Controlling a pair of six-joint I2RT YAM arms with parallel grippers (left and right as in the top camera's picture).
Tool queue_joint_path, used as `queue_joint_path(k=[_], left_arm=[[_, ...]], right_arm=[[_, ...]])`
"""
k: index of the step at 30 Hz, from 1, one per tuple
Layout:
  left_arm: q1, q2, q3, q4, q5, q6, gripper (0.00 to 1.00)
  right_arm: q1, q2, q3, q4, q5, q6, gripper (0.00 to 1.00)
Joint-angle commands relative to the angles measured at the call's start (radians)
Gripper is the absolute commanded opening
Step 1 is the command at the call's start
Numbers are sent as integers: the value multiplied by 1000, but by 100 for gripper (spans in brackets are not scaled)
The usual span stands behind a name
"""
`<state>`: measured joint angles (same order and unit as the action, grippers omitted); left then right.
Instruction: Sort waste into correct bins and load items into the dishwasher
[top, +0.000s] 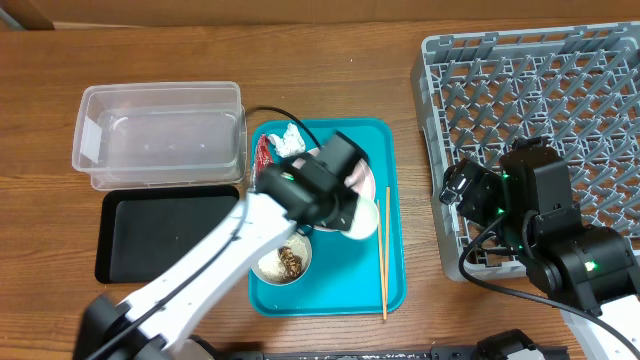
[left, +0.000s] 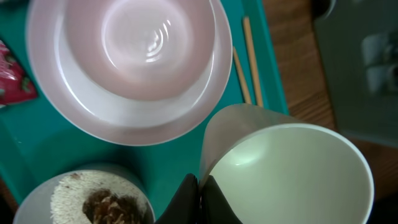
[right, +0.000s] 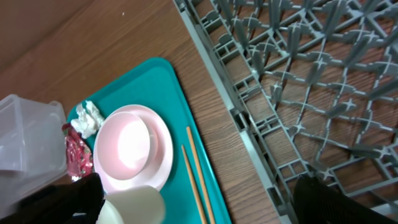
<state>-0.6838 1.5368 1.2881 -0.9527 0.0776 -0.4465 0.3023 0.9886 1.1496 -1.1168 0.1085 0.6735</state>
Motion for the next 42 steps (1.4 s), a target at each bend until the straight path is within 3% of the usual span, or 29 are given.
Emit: queue_joint_path(k=[1,3,9,14,22,28,35,42], left_arm=[[100,-84,43,-6,143,-3,4],[174,-111,43,0,253,5,4],[396,-118,43,26,774,167,4],[472,-109,42,26,1110,294,4],[480,-109,42,76,1341,359,4],[480,-109,43,151,1416,353,4],[480,-109,43,180,1416,354,4],[480,-109,43,224,1384,353,4]], right_arm=[[-3,-3,20,14,-81,-61,100],[-3,-3,20,37,-169,-140,100],[-3,-3,20,153,-553,-350,100],[-3,-3,20,253,-809,-414,99],[-3,-3,20,323,-948,-420,98],[16,-3,20,426,-1117,-421,98],[48,-2,20,476,-1136,-415,78],[71,3,20,486,-1139,-416,70]])
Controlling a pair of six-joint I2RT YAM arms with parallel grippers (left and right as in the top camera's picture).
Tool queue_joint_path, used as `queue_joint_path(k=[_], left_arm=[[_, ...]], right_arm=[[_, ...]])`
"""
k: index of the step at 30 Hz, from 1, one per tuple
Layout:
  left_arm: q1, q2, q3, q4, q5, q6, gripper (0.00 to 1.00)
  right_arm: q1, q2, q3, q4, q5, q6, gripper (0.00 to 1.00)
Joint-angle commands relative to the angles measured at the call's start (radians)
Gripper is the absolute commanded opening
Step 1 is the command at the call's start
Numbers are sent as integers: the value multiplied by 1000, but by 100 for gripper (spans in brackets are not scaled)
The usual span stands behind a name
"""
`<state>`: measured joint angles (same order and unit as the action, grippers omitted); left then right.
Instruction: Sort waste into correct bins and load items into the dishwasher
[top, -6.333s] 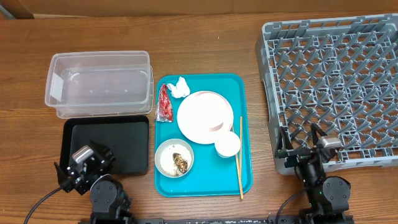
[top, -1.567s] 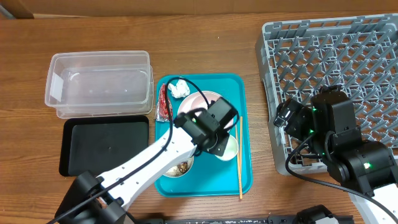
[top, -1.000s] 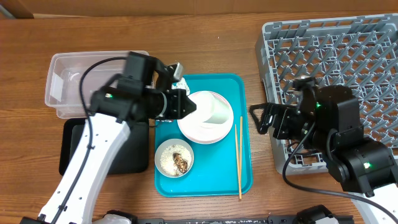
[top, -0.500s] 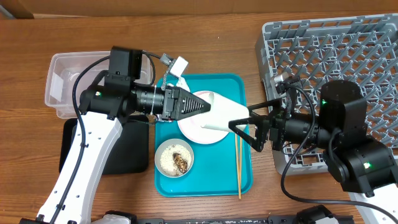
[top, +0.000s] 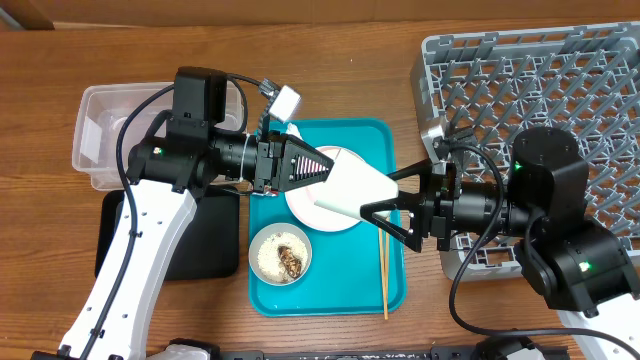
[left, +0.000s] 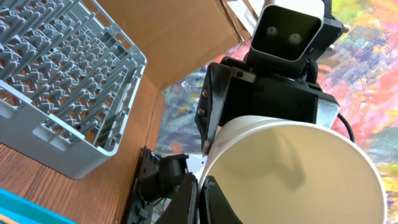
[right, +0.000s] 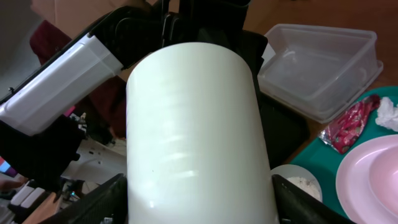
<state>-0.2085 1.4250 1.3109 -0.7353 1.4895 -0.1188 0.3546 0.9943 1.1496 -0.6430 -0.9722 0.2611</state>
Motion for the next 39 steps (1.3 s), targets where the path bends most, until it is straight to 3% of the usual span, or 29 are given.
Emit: queue_joint_path(k=[1,4,6,8,11,12,19,24,30,39], left_arm=[[4,3,20,7,-36,26,4],[4,3,20,7,-68,13,4],[4,3,20,7,-96,-16,16],[4,3,20,7,-112,-17,28],[4,3,20,7,-113,-19,70],[4,3,20,7,-113,-19,100],[42,3,20,-24,-228,-32,100],[138,3,20,-113,-337,-45,100],[222,3,20,-198,-341,-39,100],[213,3,20,-267,-312,7,100]], right_arm=[[19,-3,20,14,-58,-3,65],[18,-3,20,14,-58,-3,56],[18,-3,20,14,-58,-4,48],[18,-3,20,14,-58,-4,48],[18,-3,20,14,-57,-4,48],[17,-3,20,14,-50,-4,48],[-24,-37,21,-25,143,1,48],[-132,-98,24,-152,330,35,48],[-300,-135,24,-360,623,145,48],[-462,-53,24,-603,953,212,48]])
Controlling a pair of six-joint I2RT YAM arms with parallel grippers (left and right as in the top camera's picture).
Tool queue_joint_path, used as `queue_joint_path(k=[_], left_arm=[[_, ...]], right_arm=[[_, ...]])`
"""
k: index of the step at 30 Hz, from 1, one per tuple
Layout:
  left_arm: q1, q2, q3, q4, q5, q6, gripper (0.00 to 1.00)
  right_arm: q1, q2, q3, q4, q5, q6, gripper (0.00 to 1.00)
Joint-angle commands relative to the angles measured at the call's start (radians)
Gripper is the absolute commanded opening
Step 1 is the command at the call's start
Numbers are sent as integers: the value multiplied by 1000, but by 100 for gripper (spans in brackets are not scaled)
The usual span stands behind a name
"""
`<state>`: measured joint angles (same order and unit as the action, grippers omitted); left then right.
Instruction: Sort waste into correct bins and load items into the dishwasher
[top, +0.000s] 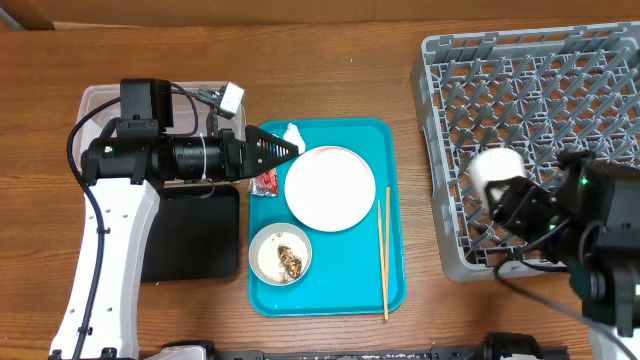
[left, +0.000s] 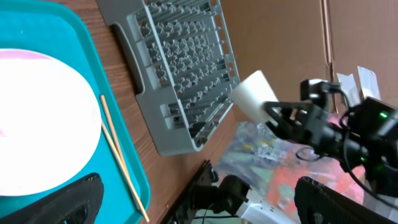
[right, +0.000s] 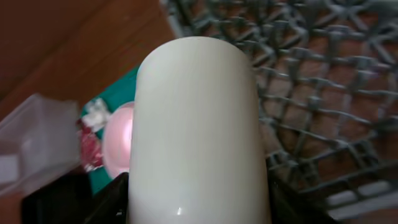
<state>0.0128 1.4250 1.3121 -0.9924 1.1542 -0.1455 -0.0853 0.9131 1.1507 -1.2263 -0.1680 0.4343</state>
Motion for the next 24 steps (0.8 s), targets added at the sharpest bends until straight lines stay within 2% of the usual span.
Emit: queue_joint_path(k=[1,6,14,20,21,23,24], left_arm=[[-9,3,19,-18,51,34,100],[-9,3,19,-21,163,35,100],[-10,3,19,-60,163,109,100],[-26,3,19,-60,161,117,100],[-28,3,19,-60,162,117,100],[-36,3,19,-60,154,117,100],[-40,3,19,-59,148,117,100]], right_arm=[[-25,48,23,-39,152,39,48],[-25,158,23,-90,172,38,48],[-13,320,23,-105,95,-22,48],[-13,382,23,-95,91,-23,49],[-13,389,23,-100,84,-23,53],[-13,402,23,-97,37,-64,70],[-13,405,23,-92,8,-90,74]])
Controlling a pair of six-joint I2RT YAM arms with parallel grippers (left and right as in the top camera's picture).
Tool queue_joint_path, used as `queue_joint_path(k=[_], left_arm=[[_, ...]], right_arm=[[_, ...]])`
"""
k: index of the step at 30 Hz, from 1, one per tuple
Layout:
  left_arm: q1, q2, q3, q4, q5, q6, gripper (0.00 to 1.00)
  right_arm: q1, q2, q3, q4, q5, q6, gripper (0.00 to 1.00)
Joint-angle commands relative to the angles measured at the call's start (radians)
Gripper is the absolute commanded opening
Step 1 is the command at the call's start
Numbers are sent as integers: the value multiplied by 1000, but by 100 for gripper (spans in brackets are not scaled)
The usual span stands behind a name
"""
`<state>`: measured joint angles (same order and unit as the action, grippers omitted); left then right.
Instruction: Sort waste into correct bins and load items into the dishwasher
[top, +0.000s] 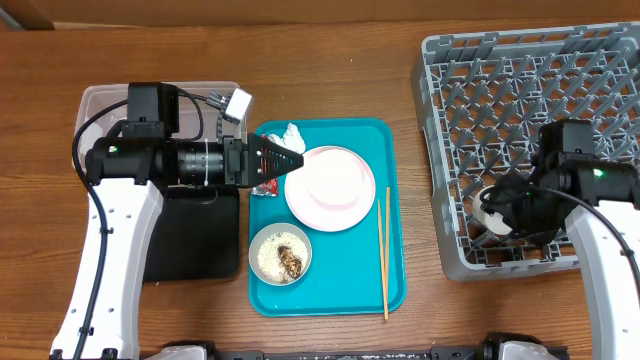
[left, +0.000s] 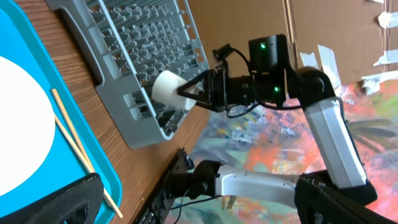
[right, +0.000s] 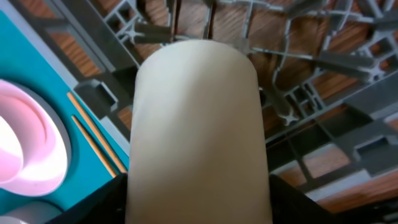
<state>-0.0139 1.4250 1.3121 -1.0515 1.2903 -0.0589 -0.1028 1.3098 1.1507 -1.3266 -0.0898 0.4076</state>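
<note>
My right gripper is shut on a white cup, holding it on its side low at the front-left part of the grey dishwasher rack. The cup fills the right wrist view, with rack bars close behind it. My left gripper is open and holds nothing, pointing right over the upper left of the teal tray. On the tray are a pink plate with a bowl, a small bowl of rice and scraps and chopsticks.
A crumpled tissue and a red wrapper lie at the tray's upper left, partly under my left gripper. A clear plastic bin stands at the back left, with a black bin in front of it.
My right gripper has turned downward and brought the cup from higher over the rack to low at its front-left part. The left arm has barely shifted, still open over the tray.
My left gripper was shut on the white cup down at the tray. Then it held the cup out above the tray, between the right gripper's open fingers. Later the right gripper had the cup over the rack and the left was open; now the cup is low in the rack.
</note>
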Motion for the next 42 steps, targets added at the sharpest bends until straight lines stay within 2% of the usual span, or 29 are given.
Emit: queue_joint_path(k=[1,6,10,13,15,17,20,23,30,31,33,35,39,42], left_arm=[[-19,3,19,0,7,31,100],[-42,3,19,1,-11,38,100],[-54,0,19,0,-76,56,98],[-70,-6,19,2,-198,56,93],[-84,-8,19,1,-317,29,88],[-103,-8,19,3,-473,-51,88],[-145,-8,19,22,-740,-166,81],[-227,-6,19,62,-1032,-262,79],[-439,-6,19,121,-1384,-357,77],[-458,-7,19,115,-1419,-371,78],[-472,-8,19,106,-1437,-376,78],[-470,-10,22,89,-1436,-407,78],[-460,-38,42,37,-1446,-422,75],[-456,-84,98,-58,-1509,-453,77]], right_arm=[[4,9,23,13,-89,-80,79],[4,8,56,15,-69,-83,95],[7,2,146,-21,-90,-92,95],[34,-26,199,-12,-200,-134,93],[79,-56,205,26,-293,-151,89],[137,-75,204,62,-338,-150,84],[245,-85,204,103,-315,-138,80],[317,-83,204,112,-210,-34,80],[367,-80,204,129,-157,13,80],[367,-78,203,129,-157,12,79],[371,-66,200,132,-158,13,68],[386,-45,196,138,-157,11,62],[446,33,196,169,-156,8,62],[510,121,196,215,-109,9,63]])
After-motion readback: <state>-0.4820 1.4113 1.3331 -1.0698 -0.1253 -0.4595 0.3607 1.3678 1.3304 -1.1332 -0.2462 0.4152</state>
